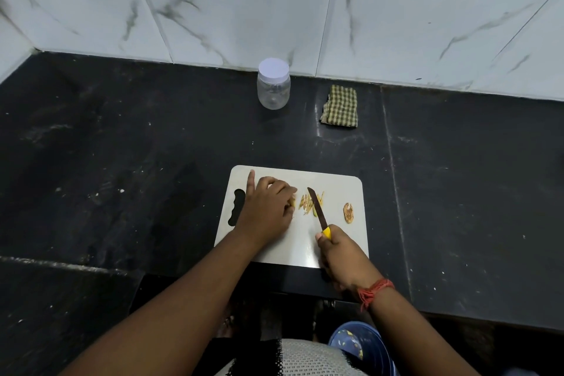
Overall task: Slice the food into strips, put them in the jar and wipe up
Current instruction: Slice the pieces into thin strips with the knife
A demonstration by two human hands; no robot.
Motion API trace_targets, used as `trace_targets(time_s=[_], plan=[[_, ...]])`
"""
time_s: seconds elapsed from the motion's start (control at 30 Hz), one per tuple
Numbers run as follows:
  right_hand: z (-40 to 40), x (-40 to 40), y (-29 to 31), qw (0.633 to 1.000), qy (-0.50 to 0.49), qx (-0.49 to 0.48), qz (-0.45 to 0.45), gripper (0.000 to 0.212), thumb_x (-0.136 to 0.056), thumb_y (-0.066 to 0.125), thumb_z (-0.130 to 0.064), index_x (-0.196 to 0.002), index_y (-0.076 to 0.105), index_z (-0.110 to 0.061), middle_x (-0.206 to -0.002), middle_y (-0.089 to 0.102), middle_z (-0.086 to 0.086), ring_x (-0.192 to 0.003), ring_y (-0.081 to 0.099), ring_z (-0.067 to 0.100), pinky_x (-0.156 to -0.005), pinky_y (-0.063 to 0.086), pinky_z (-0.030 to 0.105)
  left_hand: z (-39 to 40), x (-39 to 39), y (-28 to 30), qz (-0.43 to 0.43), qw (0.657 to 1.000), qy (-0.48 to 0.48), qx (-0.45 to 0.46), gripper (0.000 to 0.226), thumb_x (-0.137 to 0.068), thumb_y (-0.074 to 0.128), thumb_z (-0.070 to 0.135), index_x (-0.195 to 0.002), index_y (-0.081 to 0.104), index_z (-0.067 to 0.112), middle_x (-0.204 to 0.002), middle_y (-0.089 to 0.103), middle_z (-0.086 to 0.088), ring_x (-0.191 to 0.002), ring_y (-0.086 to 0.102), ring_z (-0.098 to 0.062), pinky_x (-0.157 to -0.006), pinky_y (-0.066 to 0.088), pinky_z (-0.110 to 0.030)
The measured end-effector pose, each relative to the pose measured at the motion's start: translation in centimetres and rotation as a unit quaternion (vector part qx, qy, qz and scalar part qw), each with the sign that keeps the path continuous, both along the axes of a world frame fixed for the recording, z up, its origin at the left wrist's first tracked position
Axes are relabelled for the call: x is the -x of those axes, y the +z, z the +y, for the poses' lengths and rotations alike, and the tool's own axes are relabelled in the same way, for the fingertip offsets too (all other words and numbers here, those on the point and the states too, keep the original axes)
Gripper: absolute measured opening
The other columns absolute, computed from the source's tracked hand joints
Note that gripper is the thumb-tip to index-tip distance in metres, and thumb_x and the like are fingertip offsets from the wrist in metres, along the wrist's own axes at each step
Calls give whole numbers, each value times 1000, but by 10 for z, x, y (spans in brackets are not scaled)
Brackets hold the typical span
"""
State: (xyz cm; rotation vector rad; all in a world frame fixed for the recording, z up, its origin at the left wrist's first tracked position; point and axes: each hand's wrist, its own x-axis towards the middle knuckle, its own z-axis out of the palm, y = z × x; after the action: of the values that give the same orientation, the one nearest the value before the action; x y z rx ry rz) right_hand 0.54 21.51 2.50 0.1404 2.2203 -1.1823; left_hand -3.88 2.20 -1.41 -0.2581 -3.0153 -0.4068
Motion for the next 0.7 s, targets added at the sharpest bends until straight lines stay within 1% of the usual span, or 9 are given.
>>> trace_targets(time_s=[0.1,0.17,0.23,0.3,0.4,0.5,0.57,0.63,0.7], plan=[[-2,2,2,1000,17,-19,16,26,-102,40,-38,-84,42,-19,-73,54,5,-62,50,20,-57,43,33,-5,-5,-4,-4,1000,6,-26,43,-89,60,38,-131,61,25,-132,60,8,-129,46,-19,-122,7,-60],[-4,3,3,999,24,-30,20,26,-102,40,-38,-83,42,-19,-75,54,5,-65,51,20,-63,45,34,-6,-6,-6,-10,999,4,-31,39,-90,60,40,-126,63,27,-132,60,10,-130,44,-18,-123,5,-58],[-6,4,3,998,38,-47,25,26,-102,39,-37,-85,42,-18,-76,55,4,-67,52,20,-65,45,34,-5,-7,-7,-8,999,2,-33,32,-92,61,40,-121,66,28,-131,60,11,-129,45,-18,-122,4,-58],[-8,5,2,995,62,-75,35,26,-103,37,-37,-89,42,-15,-75,54,5,-65,52,20,-62,42,33,-5,-6,-8,-10,999,8,-36,31,-93,60,41,-120,67,29,-131,60,12,-129,44,-18,-122,4,-58],[-13,4,2,988,91,-107,56,24,-104,36,-32,-92,39,-12,-71,52,5,-62,49,18,-54,34,30,-4,-5,-8,-13,998,27,-59,32,-92,63,42,-120,68,28,-130,61,13,-127,46,-17,-122,6,-58],[-18,4,3,986,97,-116,68,21,-104,36,-28,-92,37,-10,-70,50,5,-60,46,17,-56,32,32,-2,-4,-9,-12,995,39,-86,35,-89,67,35,-123,65,28,-127,62,11,-125,47,-19,-122,8,-58],[-20,4,4,985,100,-121,71,21,-104,36,-27,-92,37,-10,-69,49,4,-60,46,17,-56,31,32,-1,-4,-8,-22,993,42,-106,42,-88,67,31,-129,61,28,-129,61,8,-129,45,-19,-122,6,-57],[-20,4,4,983,108,-129,77,19,-104,36,-26,-93,36,-10,-69,48,2,-59,45,15,-53,30,32,-3,-4,-9,-27,991,40,-126,44,-88,68,29,-131,59,28,-129,61,8,-134,41,-17,-123,2,-54],[-20,4,3,981,112,-133,83,18,-104,36,-24,-93,37,-10,-70,48,1,-60,45,14,-50,30,25,-5,-5,-10,-20,988,37,-150,44,-88,68,29,-131,58,26,-131,60,10,-137,39,-16,-124,0,-50]])
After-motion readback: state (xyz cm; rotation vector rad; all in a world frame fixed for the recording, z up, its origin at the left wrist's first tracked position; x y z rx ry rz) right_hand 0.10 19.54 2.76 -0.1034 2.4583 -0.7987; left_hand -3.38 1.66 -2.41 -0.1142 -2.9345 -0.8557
